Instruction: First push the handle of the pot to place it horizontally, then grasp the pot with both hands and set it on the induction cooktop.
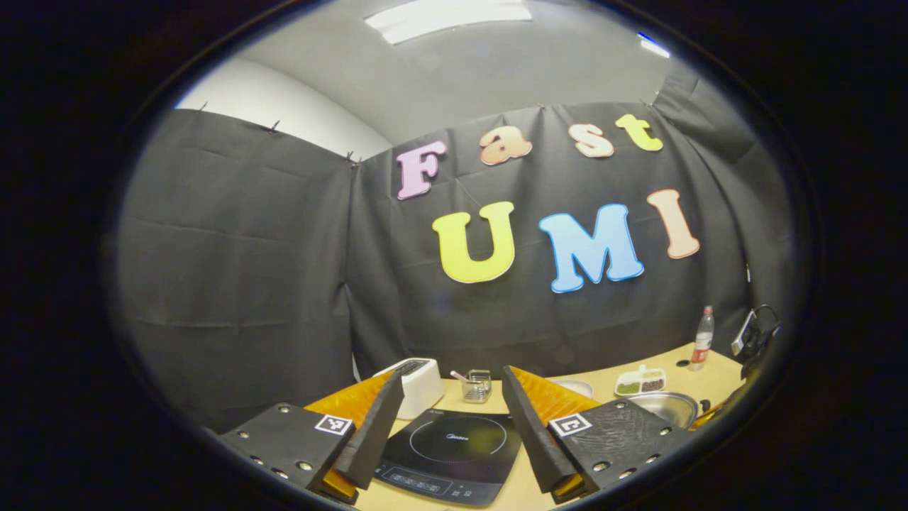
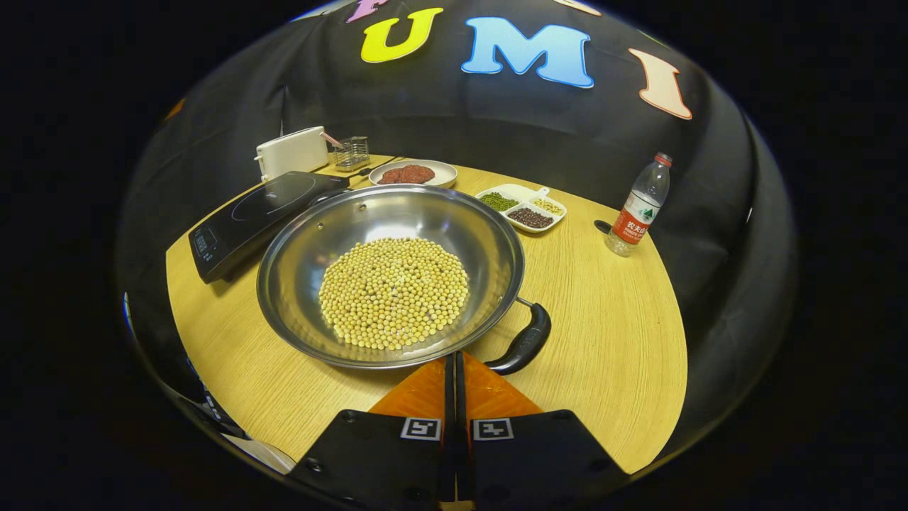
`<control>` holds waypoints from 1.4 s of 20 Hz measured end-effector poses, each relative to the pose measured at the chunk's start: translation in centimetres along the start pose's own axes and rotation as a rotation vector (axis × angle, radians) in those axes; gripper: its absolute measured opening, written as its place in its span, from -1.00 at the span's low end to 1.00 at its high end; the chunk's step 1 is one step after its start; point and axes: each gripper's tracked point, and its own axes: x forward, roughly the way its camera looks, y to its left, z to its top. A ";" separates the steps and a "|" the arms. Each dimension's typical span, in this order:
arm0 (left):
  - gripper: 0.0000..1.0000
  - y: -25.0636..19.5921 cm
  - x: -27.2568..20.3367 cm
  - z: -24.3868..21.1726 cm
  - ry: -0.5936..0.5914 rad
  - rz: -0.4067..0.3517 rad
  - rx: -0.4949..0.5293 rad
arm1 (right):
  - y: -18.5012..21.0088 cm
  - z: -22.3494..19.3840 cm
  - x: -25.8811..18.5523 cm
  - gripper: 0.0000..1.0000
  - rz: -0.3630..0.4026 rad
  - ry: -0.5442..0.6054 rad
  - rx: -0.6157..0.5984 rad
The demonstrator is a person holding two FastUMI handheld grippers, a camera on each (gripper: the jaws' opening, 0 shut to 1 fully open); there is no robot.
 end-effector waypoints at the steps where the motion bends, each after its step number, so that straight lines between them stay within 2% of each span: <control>1: 0.65 -0.3 0.1 -0.1 0.002 0.001 -0.001 | -0.3 0.2 0.2 -0.95 -0.001 -0.001 0.004; 13: 0.65 -5.7 1.6 -1.4 0.038 -0.004 -0.007 | -3.8 2.4 2.4 -0.96 -0.036 -0.058 0.090; 16: 0.65 -7.5 2.3 -1.9 0.044 -0.008 0.001 | -4.6 4.2 1.9 -0.96 -0.045 -0.128 0.097; 18: 0.65 -8.7 3.2 -2.4 0.053 -0.018 0.003 | -5.8 5.6 0.7 -0.94 -0.080 -0.201 0.092; 21: 0.65 -10.4 4.2 -2.7 0.052 -0.053 0.012 | -6.2 7.2 -1.4 -0.93 -0.083 -0.286 0.154; 24: 0.70 -11.8 5.2 -3.5 0.065 -0.092 -0.005 | -7.1 8.4 -2.7 0.42 -0.107 -0.353 0.168; 26: 0.70 -12.6 6.0 -4.3 0.079 -0.125 -0.025 | -7.7 8.7 -3.2 0.99 -0.142 -0.374 0.172; 28: 0.75 -13.2 6.8 -5.2 0.090 -0.163 -0.028 | -7.8 8.7 -3.3 0.98 -0.164 -0.374 0.181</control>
